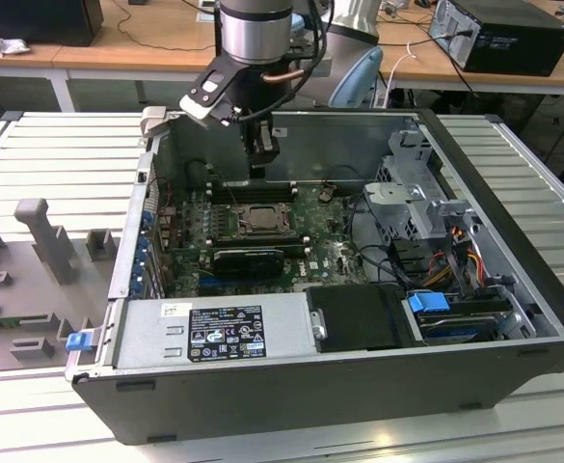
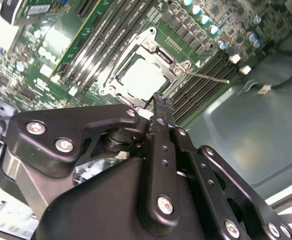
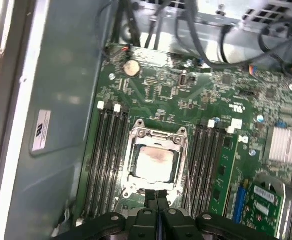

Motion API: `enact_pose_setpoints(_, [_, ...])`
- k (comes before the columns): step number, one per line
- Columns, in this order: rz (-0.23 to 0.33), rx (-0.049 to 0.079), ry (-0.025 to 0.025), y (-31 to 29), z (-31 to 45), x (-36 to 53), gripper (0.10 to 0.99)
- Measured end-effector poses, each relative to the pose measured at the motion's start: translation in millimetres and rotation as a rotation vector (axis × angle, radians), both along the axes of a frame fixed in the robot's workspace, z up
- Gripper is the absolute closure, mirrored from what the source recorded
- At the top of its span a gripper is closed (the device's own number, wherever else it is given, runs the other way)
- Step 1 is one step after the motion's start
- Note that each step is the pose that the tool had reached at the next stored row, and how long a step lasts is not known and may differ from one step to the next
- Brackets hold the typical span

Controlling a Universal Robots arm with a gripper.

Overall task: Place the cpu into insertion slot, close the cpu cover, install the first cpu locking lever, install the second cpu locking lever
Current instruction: 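Install the first cpu locking lever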

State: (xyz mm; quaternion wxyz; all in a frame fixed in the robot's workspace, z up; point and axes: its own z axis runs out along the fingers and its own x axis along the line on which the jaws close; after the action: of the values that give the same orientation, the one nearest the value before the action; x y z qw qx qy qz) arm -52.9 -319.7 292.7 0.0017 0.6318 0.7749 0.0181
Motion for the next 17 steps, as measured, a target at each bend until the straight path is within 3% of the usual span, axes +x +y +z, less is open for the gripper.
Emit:
enact_pose_setpoints(10, [0.218,0.002,-0.0001,0.0,-2.1,0.0,0.98])
enact_pose_setpoints(17, [0.287,0.002,0.0001,0.0,-2.1,0.0,0.98])
